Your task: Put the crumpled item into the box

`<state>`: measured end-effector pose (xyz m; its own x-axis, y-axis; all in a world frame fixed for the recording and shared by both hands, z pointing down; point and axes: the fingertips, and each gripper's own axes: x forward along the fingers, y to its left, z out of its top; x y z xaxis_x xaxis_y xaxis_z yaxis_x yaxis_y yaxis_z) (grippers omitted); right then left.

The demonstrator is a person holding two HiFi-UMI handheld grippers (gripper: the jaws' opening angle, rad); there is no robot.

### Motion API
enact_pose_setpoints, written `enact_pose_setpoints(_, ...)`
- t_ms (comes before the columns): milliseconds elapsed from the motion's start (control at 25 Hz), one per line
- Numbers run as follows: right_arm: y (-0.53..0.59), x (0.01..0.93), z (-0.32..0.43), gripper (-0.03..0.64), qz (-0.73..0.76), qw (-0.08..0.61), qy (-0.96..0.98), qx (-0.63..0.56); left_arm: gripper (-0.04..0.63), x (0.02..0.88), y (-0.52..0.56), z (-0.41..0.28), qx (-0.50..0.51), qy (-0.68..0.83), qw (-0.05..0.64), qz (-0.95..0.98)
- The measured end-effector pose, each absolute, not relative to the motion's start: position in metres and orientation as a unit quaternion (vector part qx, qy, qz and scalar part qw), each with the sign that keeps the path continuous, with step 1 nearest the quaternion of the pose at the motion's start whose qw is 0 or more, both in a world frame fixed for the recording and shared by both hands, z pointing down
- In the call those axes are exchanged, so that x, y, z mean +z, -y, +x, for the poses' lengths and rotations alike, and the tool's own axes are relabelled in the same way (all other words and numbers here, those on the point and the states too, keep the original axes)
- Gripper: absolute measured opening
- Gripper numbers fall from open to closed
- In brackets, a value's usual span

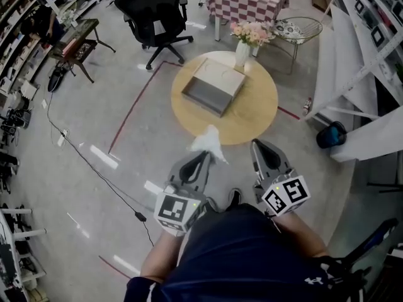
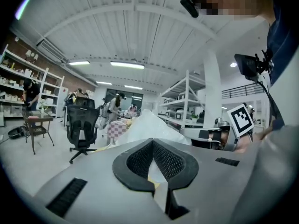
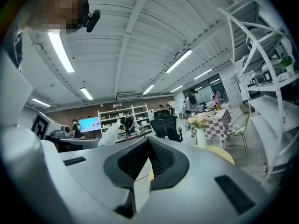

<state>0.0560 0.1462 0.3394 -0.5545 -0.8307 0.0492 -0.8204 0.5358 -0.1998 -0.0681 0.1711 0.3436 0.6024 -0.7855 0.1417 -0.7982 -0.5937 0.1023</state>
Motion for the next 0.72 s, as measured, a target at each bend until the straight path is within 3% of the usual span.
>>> enact_pose_setpoints(720, -0.142, 0.334, 0.108, 0.005, -0.433, 0.048, -0.895, -0.098, 0.017, 0.347, -0.155, -0.021, 0.066, 0.487, 0.065, 0.868)
